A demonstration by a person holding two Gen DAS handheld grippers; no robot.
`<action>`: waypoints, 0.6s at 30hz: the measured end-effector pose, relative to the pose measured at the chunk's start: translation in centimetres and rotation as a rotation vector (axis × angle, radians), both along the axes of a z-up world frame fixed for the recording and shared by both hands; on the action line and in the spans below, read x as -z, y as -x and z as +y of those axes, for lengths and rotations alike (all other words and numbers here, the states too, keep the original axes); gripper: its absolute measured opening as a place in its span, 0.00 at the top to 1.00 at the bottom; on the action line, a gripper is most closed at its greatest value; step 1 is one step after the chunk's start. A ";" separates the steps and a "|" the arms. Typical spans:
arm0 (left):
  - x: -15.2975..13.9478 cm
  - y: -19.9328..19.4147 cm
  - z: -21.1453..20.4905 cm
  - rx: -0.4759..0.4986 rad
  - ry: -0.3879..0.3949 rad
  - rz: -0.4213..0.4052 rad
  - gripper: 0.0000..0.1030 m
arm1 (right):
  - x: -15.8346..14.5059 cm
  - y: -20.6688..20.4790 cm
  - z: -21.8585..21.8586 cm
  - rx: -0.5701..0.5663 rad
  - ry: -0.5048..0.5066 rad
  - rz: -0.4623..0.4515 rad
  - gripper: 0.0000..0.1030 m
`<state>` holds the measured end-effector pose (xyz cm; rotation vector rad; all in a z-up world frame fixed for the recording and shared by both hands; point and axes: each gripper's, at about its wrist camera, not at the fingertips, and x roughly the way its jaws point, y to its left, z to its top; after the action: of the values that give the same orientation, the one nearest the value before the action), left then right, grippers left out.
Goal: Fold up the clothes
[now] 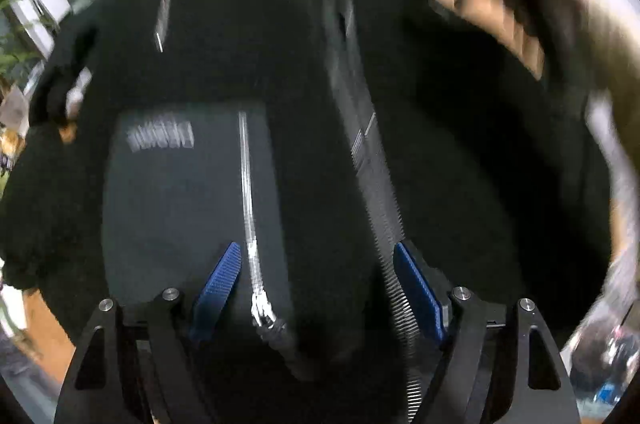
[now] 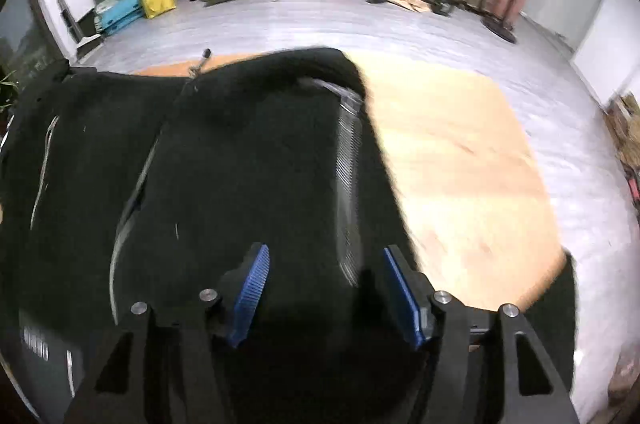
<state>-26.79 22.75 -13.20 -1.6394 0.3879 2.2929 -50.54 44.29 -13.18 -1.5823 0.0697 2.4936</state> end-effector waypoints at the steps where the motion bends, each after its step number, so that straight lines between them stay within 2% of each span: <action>1: 1.5 0.4 0.2 0.016 0.067 -0.047 0.24 | 1.0 1.8 -0.6 -0.017 -0.010 -0.030 0.39; 2: 1.9 0.5 0.1 0.040 0.078 -0.066 0.19 | 2.1 3.2 -1.1 -0.014 -0.037 -0.085 0.39; 4: 2.3 1.0 -0.3 0.077 0.071 -0.121 0.19 | 4.1 6.1 -1.7 0.031 -0.072 -0.165 0.36; 6: 2.5 2.0 -1.1 0.111 0.037 -0.210 0.19 | 5.0 7.9 -1.3 0.091 -0.083 -0.189 0.30; 8: 2.6 2.3 -1.6 0.149 0.034 -0.253 0.20 | 5.3 9.7 -0.8 0.125 -0.081 -0.208 0.28; 10: 2.8 1.9 -1.7 0.191 0.059 -0.262 0.20 | 5.3 11.4 -0.3 0.127 -0.089 -0.235 0.24; 12: 3.1 1.3 -1.5 0.214 0.094 -0.247 0.19 | 5.4 12.6 0.9 0.169 -0.053 -0.221 0.23; 16: 3.2 0.9 -1.6 0.187 0.078 -0.207 0.19 | 5.5 13.5 2.3 0.257 -0.002 -0.154 0.21; 18: 3.2 0.7 -1.7 0.172 0.062 -0.187 0.18 | 5.4 13.1 1.4 0.247 -0.033 -0.124 0.21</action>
<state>-27.52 21.07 -16.45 -1.7582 0.5374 2.0036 -63.65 45.71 -18.54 -1.6043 0.1928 2.1957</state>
